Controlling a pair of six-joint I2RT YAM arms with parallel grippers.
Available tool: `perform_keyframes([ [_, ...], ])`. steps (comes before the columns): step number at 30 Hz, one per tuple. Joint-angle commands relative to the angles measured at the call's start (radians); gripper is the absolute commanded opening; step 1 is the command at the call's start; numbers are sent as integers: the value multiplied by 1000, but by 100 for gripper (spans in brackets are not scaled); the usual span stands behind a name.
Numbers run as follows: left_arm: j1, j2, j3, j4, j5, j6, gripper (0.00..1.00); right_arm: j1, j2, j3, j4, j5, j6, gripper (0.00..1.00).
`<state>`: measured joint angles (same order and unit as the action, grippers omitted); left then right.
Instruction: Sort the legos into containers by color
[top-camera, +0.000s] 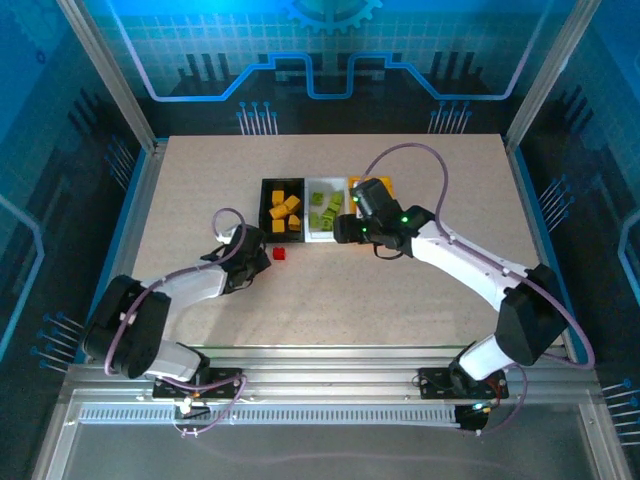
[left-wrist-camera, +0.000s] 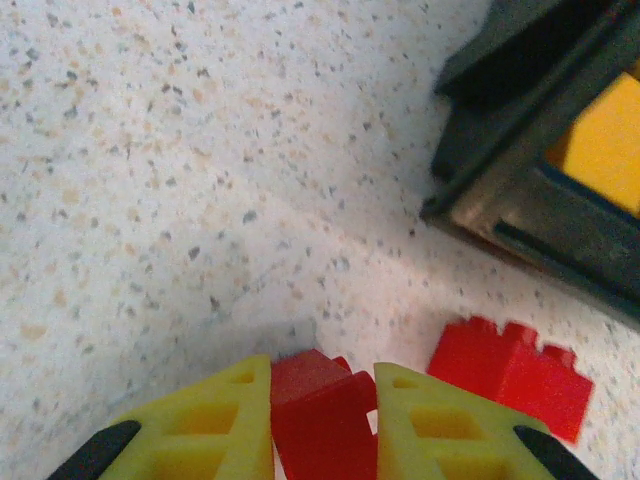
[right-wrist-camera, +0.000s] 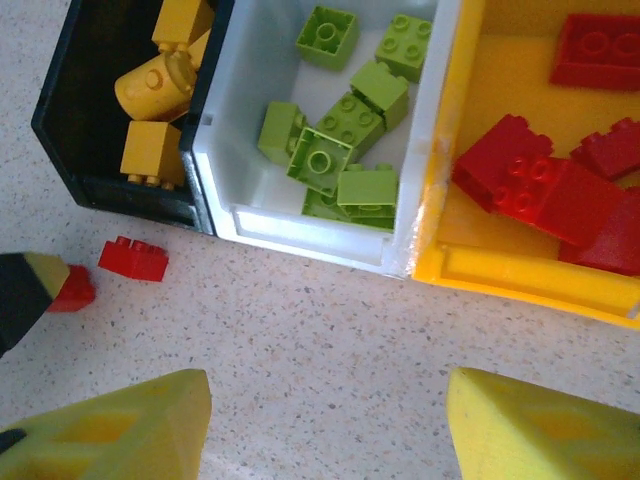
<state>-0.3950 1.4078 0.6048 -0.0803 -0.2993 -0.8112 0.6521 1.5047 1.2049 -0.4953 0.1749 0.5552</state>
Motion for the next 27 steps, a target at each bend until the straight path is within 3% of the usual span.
perform_keyframes([
  [1,-65,-87,30,-118,-7,25,23,-31,-63,-33,2,32,23,64],
  [6,-185,-64,195,-173,-14,58,23,-100,-170,-130,-12,51,38,64],
  [11,-257,164,472,-129,59,103,24,-144,-277,-225,-39,53,50,65],
  [17,-280,473,833,-123,110,156,24,-163,-352,-280,-81,51,48,65],
  [22,-281,647,1061,-145,128,176,25,-186,-388,-316,-85,35,47,65],
  [24,-280,693,1117,-147,136,174,30,-195,-390,-320,-82,20,48,65],
  [27,-281,733,1166,-147,156,166,52,-200,-388,-320,-78,9,46,66],
])
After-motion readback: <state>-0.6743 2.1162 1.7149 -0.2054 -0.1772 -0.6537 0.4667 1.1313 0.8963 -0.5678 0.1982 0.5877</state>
